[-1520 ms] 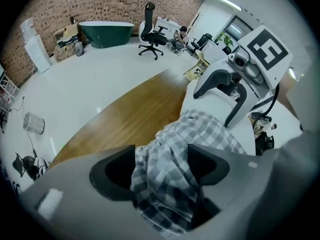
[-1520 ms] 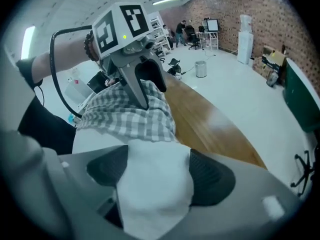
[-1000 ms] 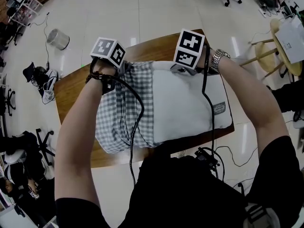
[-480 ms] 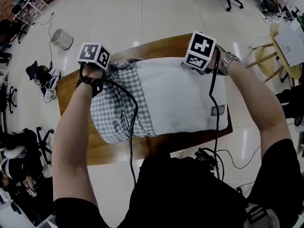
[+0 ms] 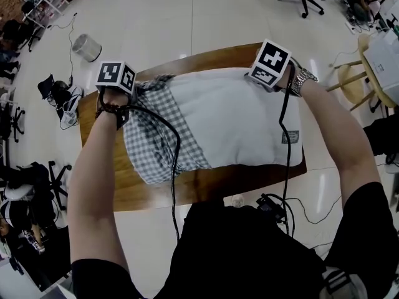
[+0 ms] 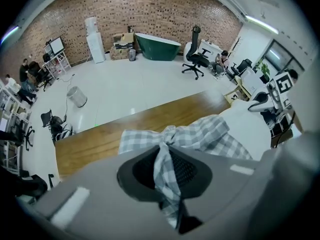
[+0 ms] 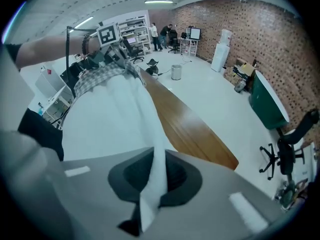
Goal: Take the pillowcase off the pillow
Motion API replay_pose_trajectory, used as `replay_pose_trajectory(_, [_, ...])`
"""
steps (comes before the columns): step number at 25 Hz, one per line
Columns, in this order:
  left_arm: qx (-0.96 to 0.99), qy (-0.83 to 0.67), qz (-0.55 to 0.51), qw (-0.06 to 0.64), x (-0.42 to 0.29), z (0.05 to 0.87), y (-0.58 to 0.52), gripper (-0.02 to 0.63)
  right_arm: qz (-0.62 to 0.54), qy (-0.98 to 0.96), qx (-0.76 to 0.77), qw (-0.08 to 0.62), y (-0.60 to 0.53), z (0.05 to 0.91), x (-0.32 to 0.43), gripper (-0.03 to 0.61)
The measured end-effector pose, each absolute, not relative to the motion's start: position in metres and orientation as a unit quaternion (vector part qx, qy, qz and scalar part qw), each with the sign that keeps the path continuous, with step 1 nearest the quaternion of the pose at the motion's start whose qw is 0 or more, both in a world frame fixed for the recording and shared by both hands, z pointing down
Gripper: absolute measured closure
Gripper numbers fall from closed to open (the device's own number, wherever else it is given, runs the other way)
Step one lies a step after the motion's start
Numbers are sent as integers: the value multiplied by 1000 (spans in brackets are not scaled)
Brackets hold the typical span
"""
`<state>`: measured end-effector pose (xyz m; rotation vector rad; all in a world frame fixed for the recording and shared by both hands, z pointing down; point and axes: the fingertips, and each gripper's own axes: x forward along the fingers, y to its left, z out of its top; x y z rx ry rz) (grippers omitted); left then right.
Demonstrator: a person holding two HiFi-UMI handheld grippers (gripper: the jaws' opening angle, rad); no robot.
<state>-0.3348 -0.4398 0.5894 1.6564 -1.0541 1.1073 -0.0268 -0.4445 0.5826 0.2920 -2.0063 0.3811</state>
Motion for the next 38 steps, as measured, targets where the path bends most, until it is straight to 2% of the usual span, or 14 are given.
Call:
replay_pose_trajectory(6, [688, -412, 447, 397, -314, 589, -436, 563, 136, -843, 136, 503, -444, 586, -32, 538])
replay_pose_trajectory(9, [702, -415, 432, 386, -299, 581, -432, 520, 120, -856, 140, 483, -440, 581, -35, 458])
replay_pose_trajectory(11, [709, -419, 418, 384, -290, 575, -427, 461, 100, -866, 148, 468, -437, 575, -35, 404])
replay_pose_trajectory(14, [718, -431, 399, 375, -280, 565, -419, 403, 72, -873, 159, 456, -431, 567, -32, 354])
replay_pose_trajectory(19, [732, -459, 360, 353, -266, 542, -401, 368, 24, -880, 168, 443, -410, 549, -26, 351])
replay_pose_trajectory(30, [742, -498, 304, 331, -254, 505, -318, 368, -55, -894, 138, 423, -309, 515, -55, 339])
replay_pose_trajectory(38, [741, -508, 289, 330, -239, 510, -260, 368, -66, -894, 110, 430, -243, 520, -65, 327])
